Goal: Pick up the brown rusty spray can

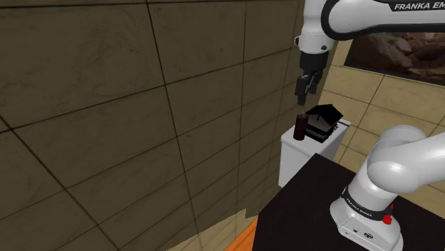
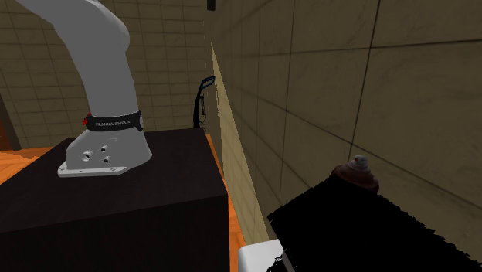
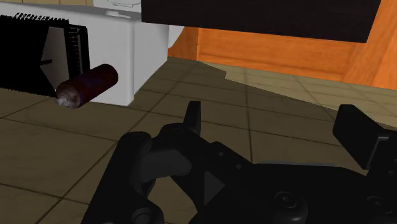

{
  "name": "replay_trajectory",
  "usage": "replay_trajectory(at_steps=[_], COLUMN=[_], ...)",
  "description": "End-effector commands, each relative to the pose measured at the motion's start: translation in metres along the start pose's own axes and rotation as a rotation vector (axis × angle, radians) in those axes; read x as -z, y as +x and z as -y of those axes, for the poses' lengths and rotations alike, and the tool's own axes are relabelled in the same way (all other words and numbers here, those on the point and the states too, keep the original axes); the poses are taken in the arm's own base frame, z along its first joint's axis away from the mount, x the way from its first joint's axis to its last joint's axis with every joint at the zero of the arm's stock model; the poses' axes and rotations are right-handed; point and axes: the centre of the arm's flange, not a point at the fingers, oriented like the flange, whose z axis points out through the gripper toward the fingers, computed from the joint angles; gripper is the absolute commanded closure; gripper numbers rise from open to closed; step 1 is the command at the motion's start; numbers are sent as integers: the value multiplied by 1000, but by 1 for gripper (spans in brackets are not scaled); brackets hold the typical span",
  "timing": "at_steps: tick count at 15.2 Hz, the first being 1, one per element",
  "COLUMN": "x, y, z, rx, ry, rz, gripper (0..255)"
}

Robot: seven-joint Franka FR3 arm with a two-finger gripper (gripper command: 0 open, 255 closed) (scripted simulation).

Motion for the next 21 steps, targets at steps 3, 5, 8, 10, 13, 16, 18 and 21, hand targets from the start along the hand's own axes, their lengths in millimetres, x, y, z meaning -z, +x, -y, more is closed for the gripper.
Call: replay_trajectory(at_steps=[3,5,8,10,13,16,18,21], x=[-23,-45,-77,-99,-130,-160,-179,-207], y=[4,9,16,21,29,38,43,52], z=[-6,-13,-25,-35,-50,-67,-80,-101], rx=[-44,-88,-154,-198,-264,-330,-374,-440], ry=[-31,-62,-108,-139,-185,-231,-262,-308], rz=[-29,-58,-102,-131,-174,-218,-247,-291], gripper=[0,0,0,0,0,0,0,0])
